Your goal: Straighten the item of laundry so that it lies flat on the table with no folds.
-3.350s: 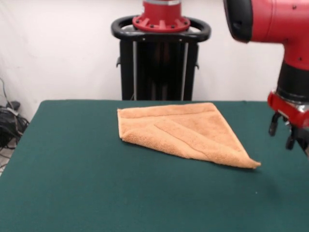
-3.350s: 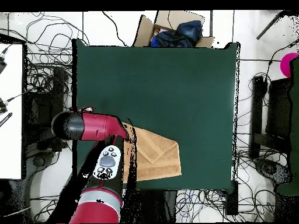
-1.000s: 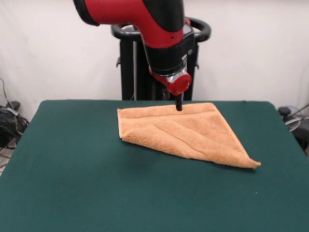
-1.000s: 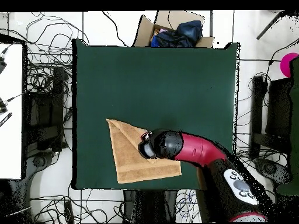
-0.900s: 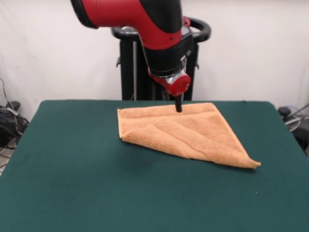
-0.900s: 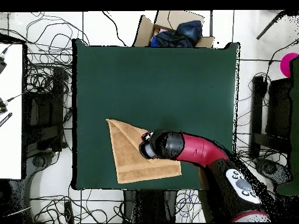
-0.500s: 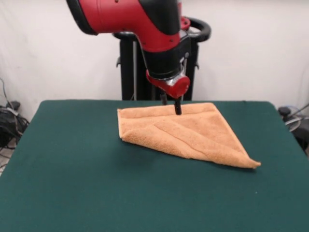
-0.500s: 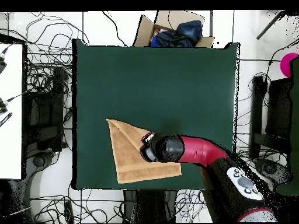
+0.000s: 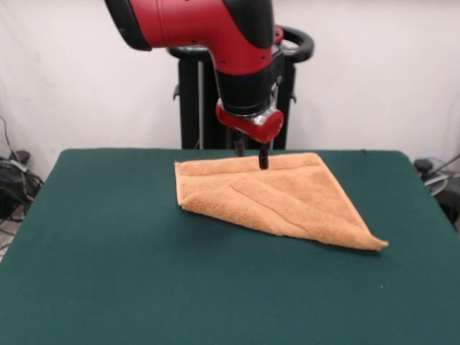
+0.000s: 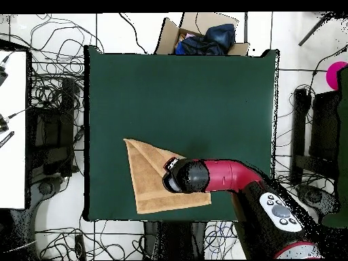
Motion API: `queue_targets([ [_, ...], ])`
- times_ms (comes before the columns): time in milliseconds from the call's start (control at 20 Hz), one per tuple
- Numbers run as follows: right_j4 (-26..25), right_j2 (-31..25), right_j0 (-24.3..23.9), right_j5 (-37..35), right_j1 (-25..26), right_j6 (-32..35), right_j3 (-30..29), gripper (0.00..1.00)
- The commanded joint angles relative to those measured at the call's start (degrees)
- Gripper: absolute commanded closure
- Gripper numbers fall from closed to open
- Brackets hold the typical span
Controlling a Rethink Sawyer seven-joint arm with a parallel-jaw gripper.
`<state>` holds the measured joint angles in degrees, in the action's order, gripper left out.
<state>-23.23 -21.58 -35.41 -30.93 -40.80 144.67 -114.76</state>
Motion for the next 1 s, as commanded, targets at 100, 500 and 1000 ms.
queue_targets([
  [100,-4.2,-5.3,1.0,2.1,1.5,-8.2,-0.7,0.0],
  [500,-9.2,-4.0,1.3,5.7,6.0,-6.8,0.9,0.0],
  [1000,-13.4,-2.3,1.8,6.5,10.1,-6.0,3.4,0.0],
])
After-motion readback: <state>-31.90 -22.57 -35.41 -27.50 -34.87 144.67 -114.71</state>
